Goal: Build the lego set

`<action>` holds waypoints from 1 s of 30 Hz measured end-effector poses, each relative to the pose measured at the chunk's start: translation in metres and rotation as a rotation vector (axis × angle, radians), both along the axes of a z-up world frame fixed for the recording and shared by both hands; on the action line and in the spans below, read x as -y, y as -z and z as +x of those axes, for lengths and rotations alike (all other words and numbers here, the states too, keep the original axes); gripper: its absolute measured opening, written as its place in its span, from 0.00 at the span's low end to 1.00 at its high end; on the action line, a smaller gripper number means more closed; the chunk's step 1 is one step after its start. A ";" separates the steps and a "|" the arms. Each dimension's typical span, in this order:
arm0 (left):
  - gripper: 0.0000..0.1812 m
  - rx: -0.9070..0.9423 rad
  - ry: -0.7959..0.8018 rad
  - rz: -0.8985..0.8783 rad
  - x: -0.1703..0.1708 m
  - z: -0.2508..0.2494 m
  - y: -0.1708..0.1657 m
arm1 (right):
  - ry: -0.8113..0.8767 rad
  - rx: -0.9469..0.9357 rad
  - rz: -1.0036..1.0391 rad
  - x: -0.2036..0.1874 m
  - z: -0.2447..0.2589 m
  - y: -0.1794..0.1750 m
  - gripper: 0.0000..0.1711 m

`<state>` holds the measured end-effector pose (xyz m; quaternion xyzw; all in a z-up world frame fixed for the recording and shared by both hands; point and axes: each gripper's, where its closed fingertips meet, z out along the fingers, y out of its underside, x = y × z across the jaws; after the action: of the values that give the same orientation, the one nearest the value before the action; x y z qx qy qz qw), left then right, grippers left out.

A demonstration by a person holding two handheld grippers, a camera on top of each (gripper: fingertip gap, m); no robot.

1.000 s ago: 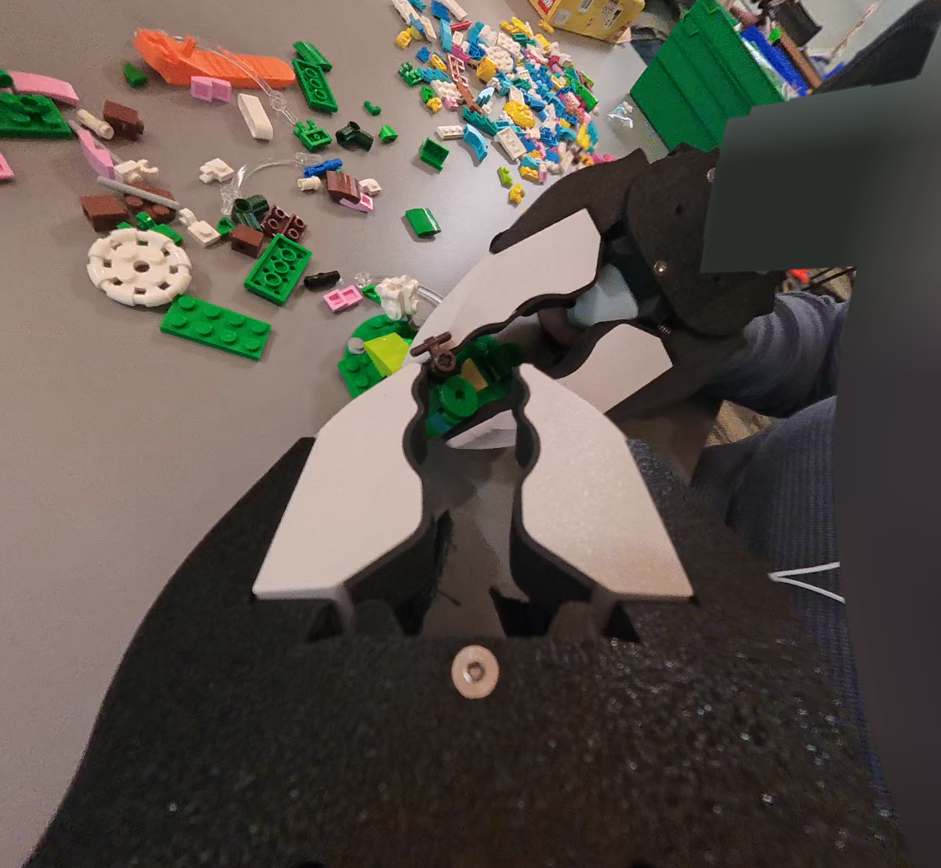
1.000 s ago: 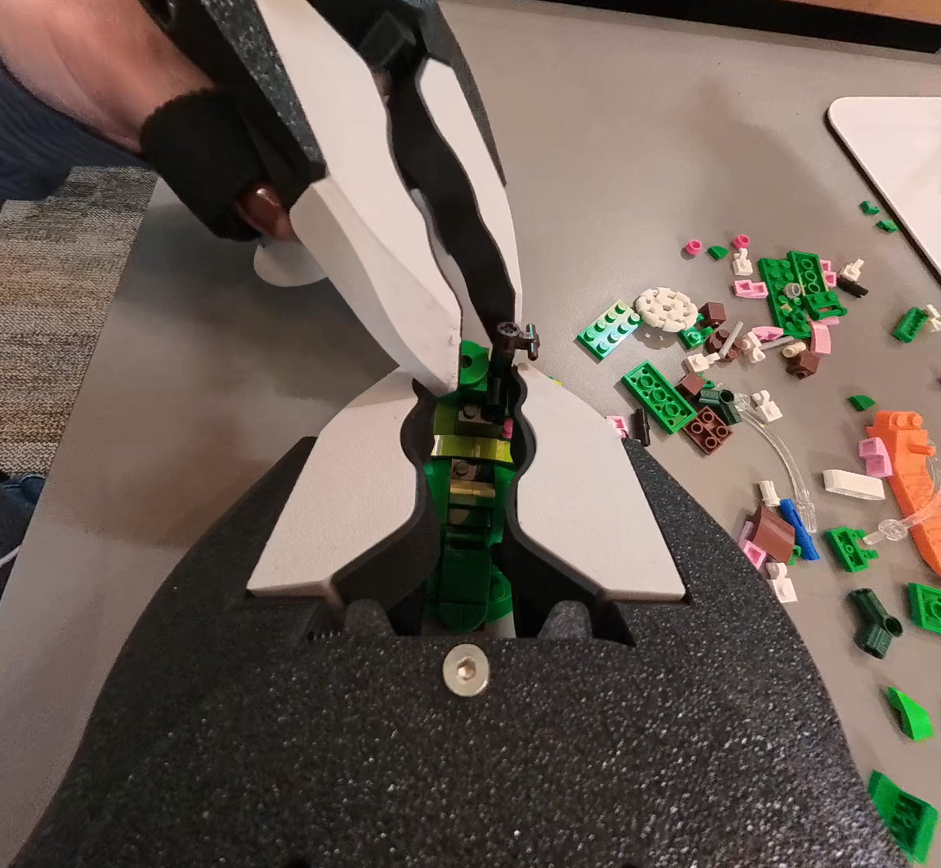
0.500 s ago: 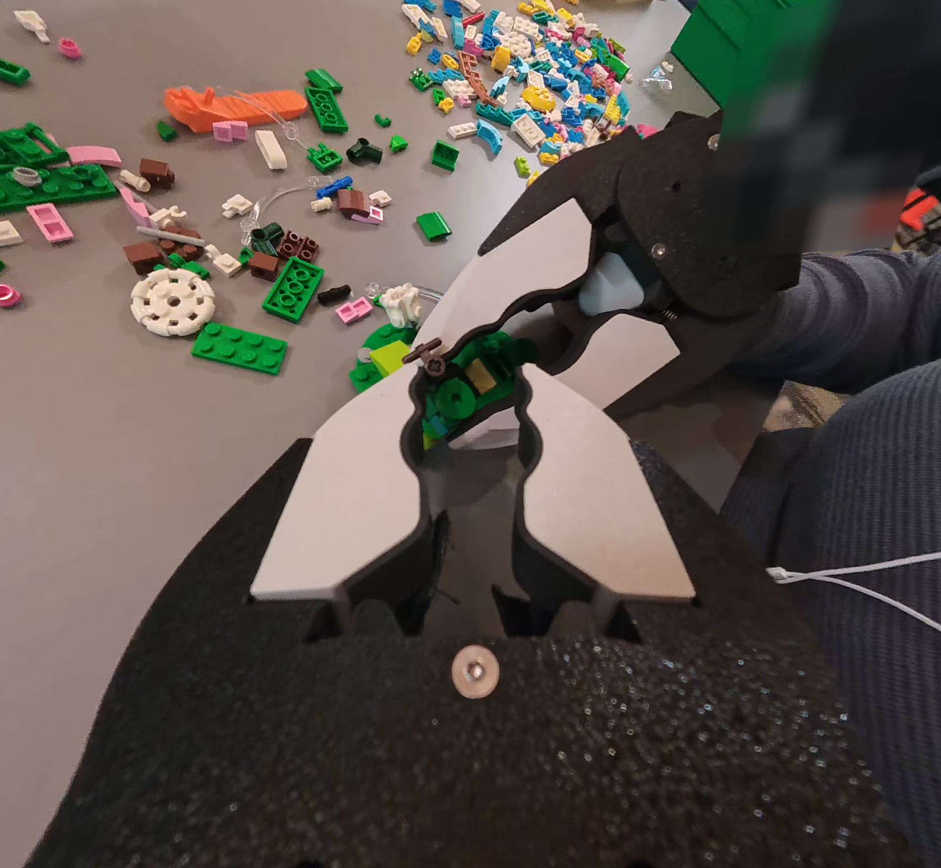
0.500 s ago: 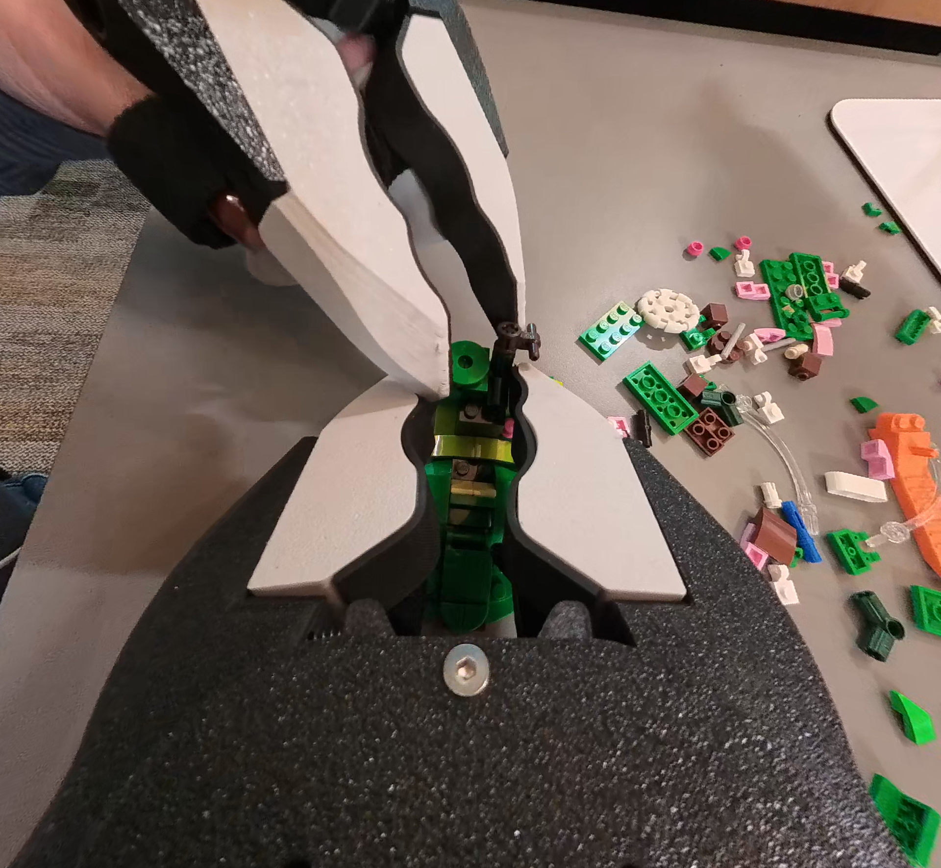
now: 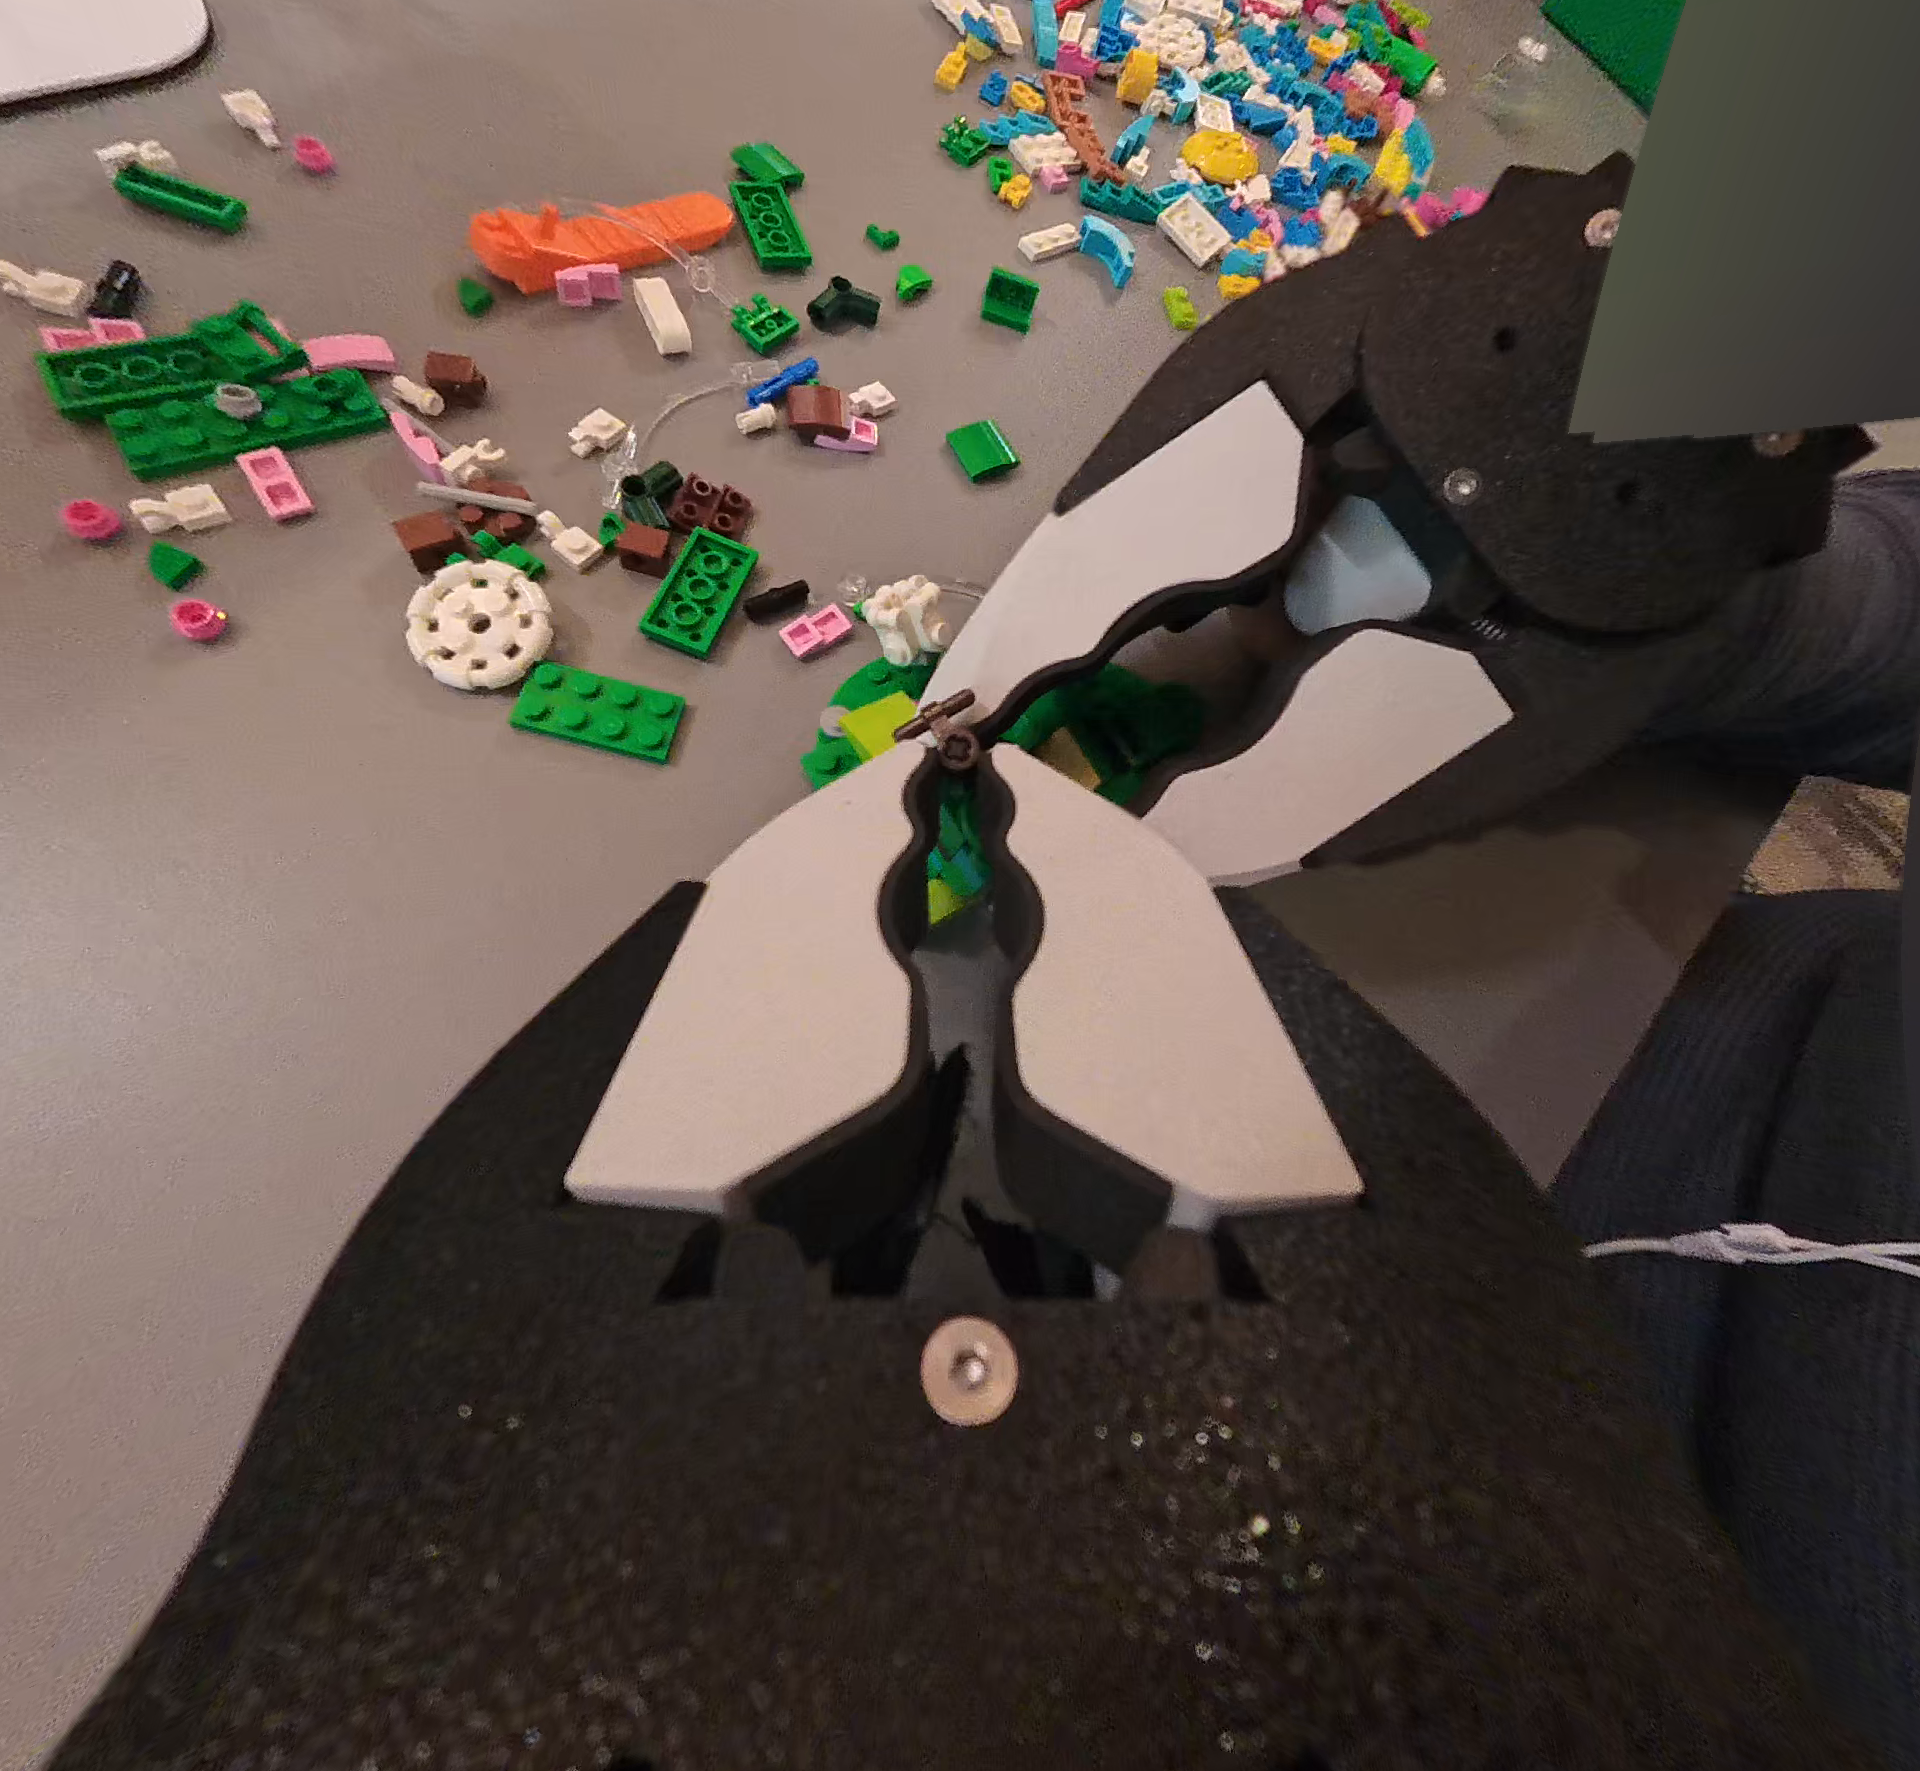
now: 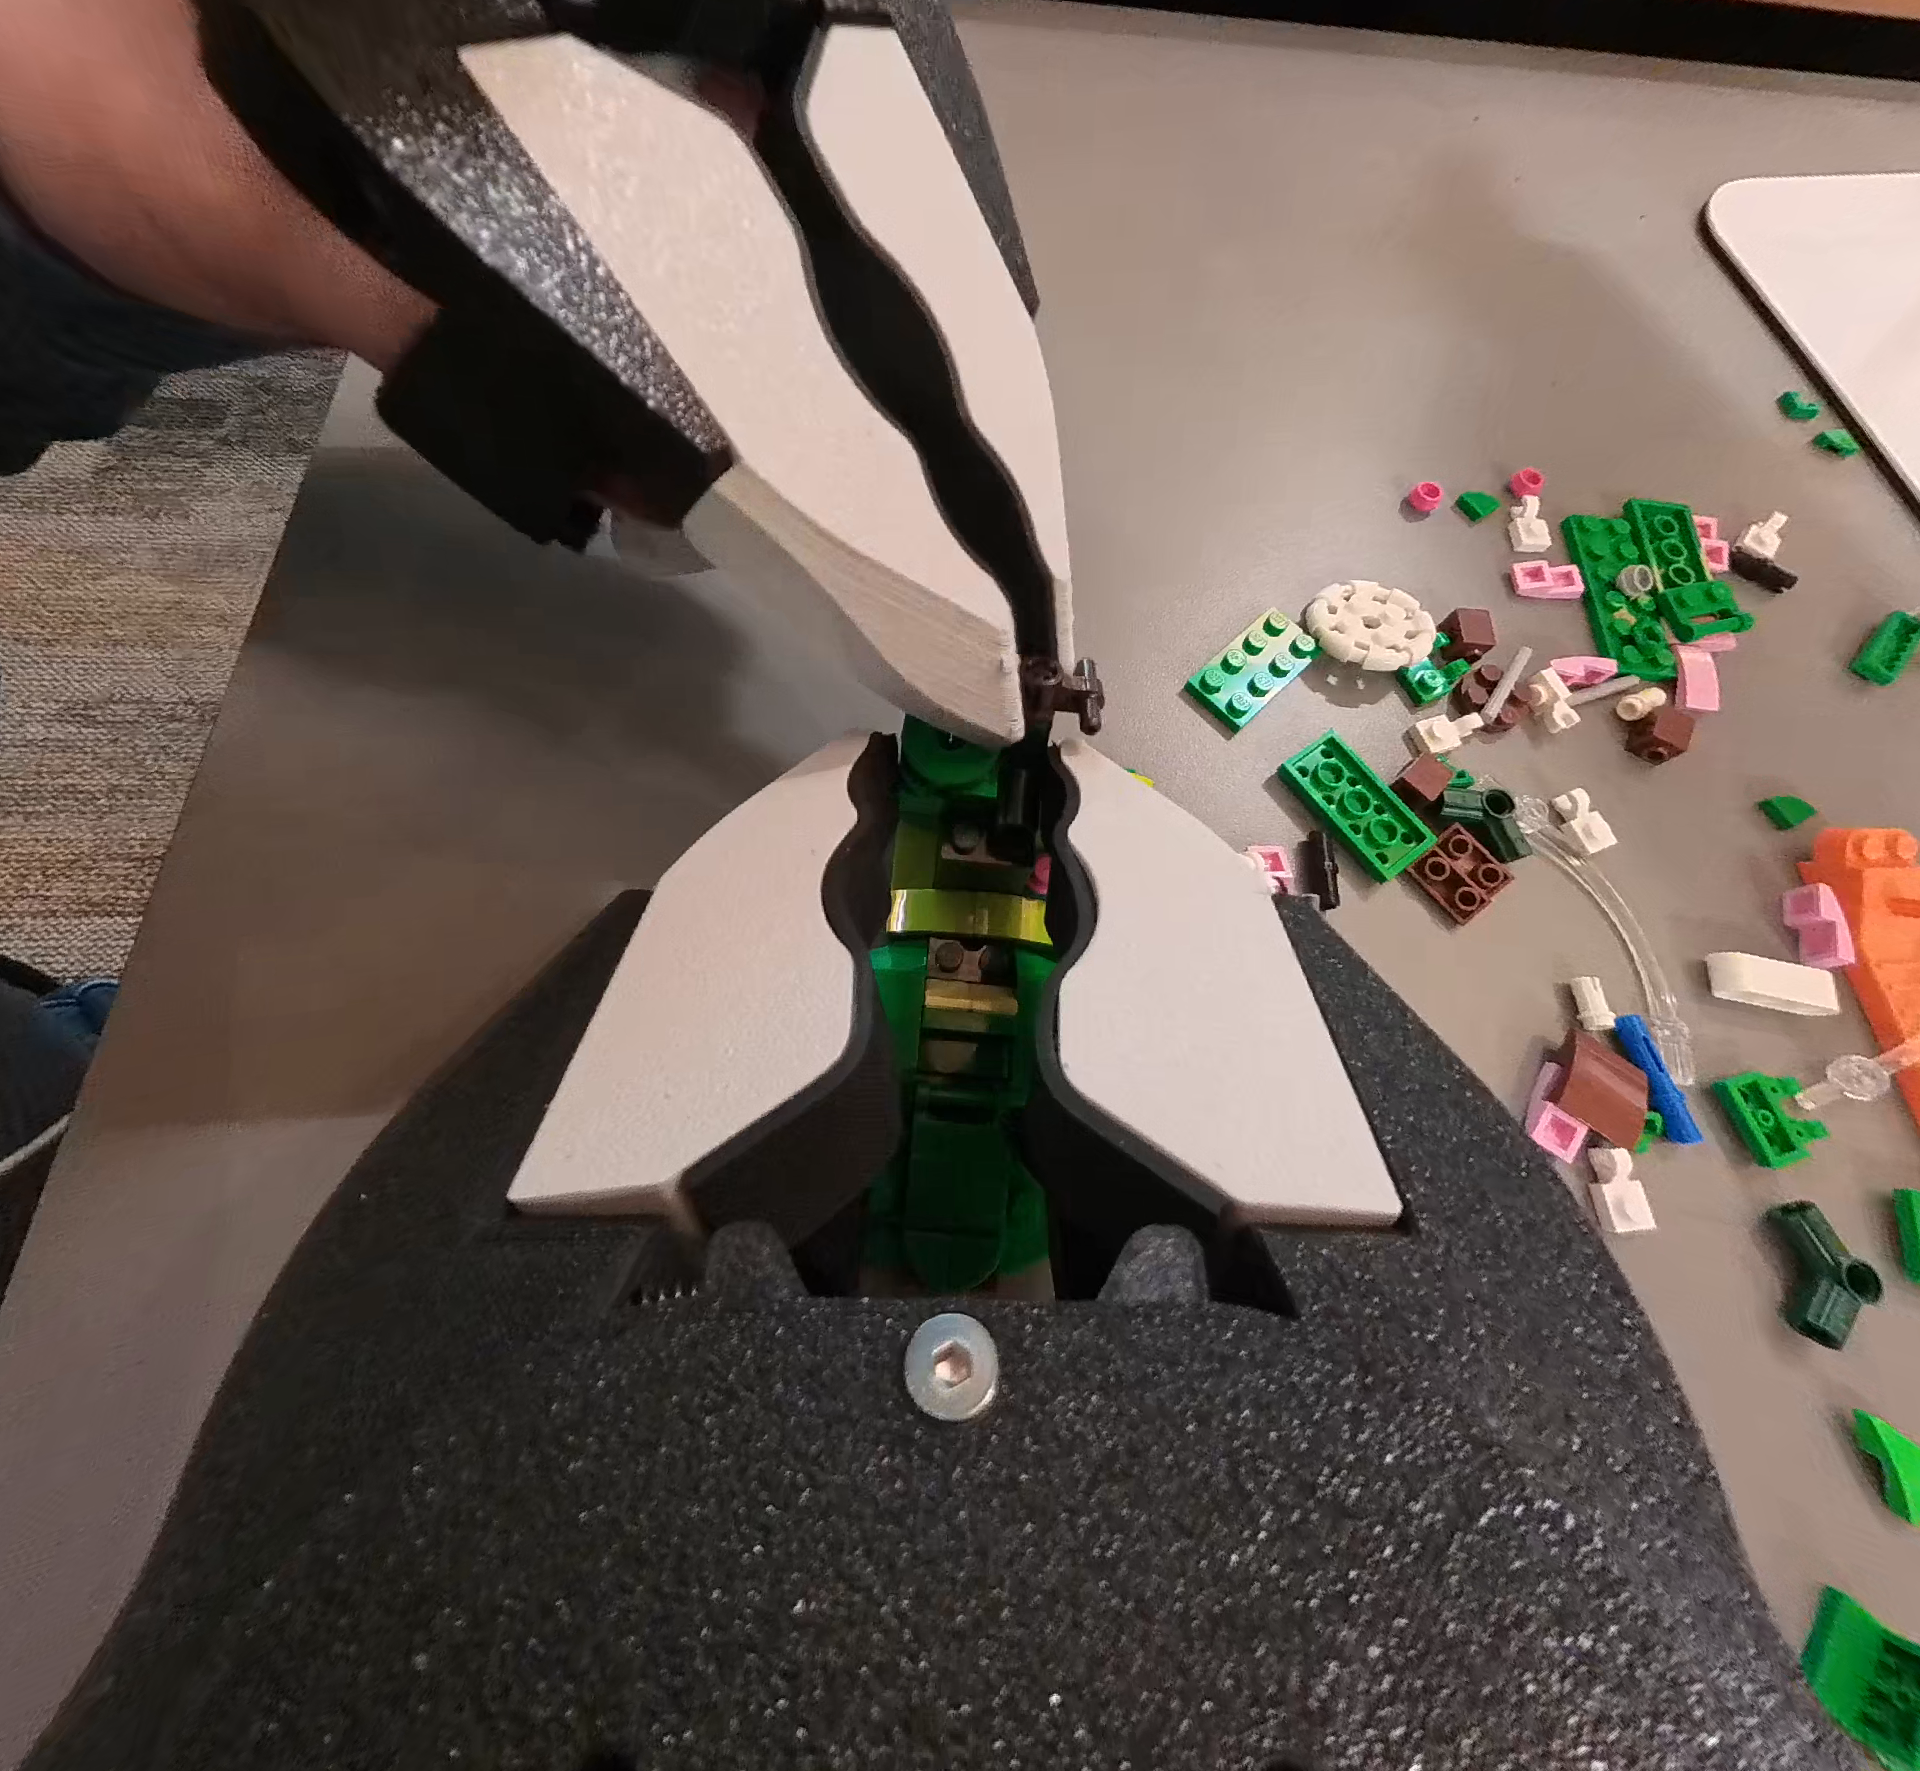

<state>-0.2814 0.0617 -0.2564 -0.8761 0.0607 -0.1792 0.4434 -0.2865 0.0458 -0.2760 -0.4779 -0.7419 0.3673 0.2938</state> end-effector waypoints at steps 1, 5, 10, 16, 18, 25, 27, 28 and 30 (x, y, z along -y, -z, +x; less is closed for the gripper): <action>0.03 0.002 0.001 -0.003 0.000 0.000 0.000 | 0.002 0.001 0.004 0.000 0.000 0.000 0.15; 0.04 0.021 -0.005 -0.030 -0.001 0.000 -0.001 | 0.000 0.003 0.020 0.000 0.000 0.000 0.16; 0.03 0.044 -0.015 -0.027 -0.002 0.000 -0.001 | -0.004 0.005 0.028 -0.001 0.000 0.000 0.16; 0.03 -0.177 -0.025 -0.013 -0.002 0.000 0.000 | 0.008 0.002 0.034 -0.002 0.000 0.000 0.15; 0.03 -0.229 -0.021 -0.007 -0.002 0.000 0.000 | 0.014 -0.002 0.031 -0.003 -0.001 0.000 0.15; 0.03 -0.363 -0.007 0.015 -0.003 0.002 -0.002 | 0.030 -0.011 -0.019 -0.003 -0.001 -0.001 0.16; 0.03 -0.420 -0.001 0.011 -0.004 0.002 -0.003 | 0.034 -0.010 -0.017 -0.004 -0.001 -0.001 0.15; 0.03 -0.431 0.001 0.011 -0.004 0.003 -0.003 | 0.037 -0.010 -0.020 -0.004 -0.001 -0.001 0.15; 0.03 -0.393 -0.003 0.000 -0.005 0.003 -0.004 | 0.040 -0.010 -0.027 -0.005 -0.001 -0.001 0.15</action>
<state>-0.2782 0.0667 -0.2528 -0.8944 0.1447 -0.0041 0.4231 -0.2877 0.0504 -0.2752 -0.4947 -0.7258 0.3736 0.2982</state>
